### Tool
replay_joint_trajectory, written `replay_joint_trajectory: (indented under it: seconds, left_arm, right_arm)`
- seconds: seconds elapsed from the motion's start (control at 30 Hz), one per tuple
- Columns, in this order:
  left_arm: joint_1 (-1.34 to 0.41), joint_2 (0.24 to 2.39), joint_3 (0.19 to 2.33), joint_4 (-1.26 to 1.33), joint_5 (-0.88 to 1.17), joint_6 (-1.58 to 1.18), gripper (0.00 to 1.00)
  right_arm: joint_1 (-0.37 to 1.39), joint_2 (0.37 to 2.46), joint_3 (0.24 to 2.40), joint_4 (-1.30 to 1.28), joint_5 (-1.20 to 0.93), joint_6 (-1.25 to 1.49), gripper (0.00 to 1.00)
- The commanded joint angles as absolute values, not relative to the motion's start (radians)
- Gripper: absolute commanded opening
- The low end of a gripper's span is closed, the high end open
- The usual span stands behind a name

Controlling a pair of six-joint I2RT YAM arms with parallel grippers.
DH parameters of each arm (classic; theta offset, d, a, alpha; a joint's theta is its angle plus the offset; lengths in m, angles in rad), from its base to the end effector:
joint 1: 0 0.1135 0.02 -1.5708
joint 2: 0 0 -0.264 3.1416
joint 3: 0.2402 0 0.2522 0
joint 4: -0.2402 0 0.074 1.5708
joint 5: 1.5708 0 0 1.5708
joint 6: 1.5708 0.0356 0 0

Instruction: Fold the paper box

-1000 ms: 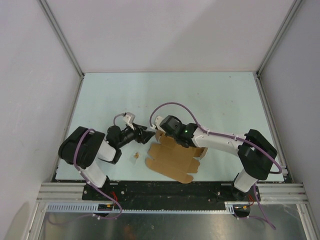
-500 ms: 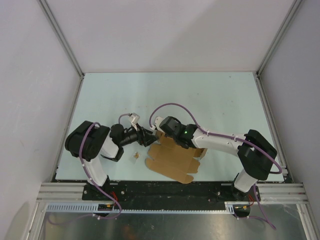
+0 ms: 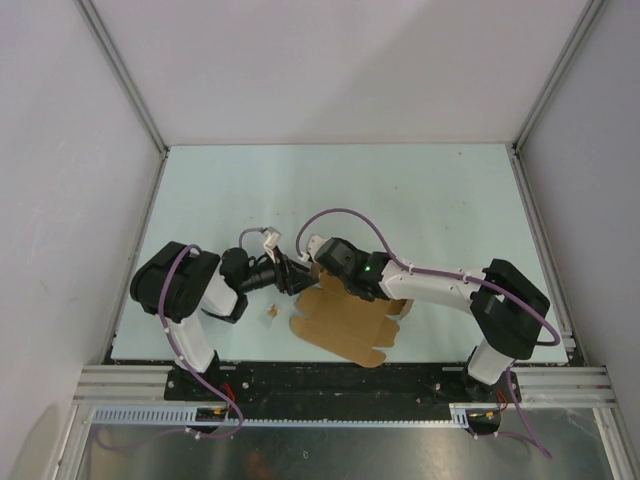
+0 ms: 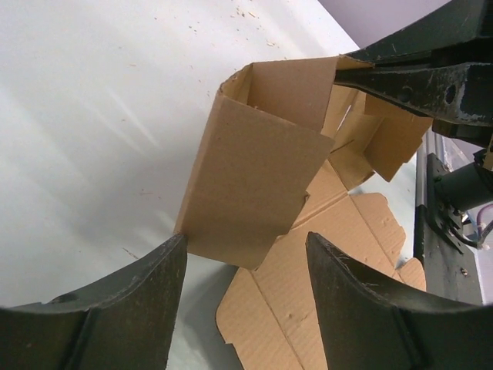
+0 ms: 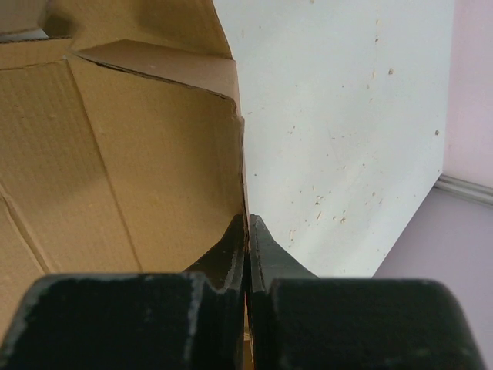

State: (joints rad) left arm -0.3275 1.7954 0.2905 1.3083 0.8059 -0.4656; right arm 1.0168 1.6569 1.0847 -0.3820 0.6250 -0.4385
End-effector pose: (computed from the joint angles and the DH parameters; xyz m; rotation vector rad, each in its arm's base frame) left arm 0.2299 -0.1052 0.1111 0.4987 1.8204 -1.2651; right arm 0.1969 0.2787 0.2104 -1.3749 1.9051 -0.5115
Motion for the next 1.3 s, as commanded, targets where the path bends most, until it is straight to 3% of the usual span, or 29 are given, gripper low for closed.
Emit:
replay_joint_trajectory:
  seconds: [0.0,0.5,1.27]
  left_arm:
    - [-0.342,1.789,0.304,1.674,0.848,-0.492,0.67]
    - [-0.362,1.727,0.255,1.677,0.85,-0.511,0.59]
    - [-0.359,1.626,0.147,1.677,0.807,-0.485,0.54]
  right_arm:
    - [1.034,1.667,1.081,-0.353,0.66,-0.396,0.0]
    - [1.101,1.697,1.078,-0.313,0.801,-0.325,0.0]
    - [1.21,1.772,1.048,-0.275,1.022,-0.204,0.0]
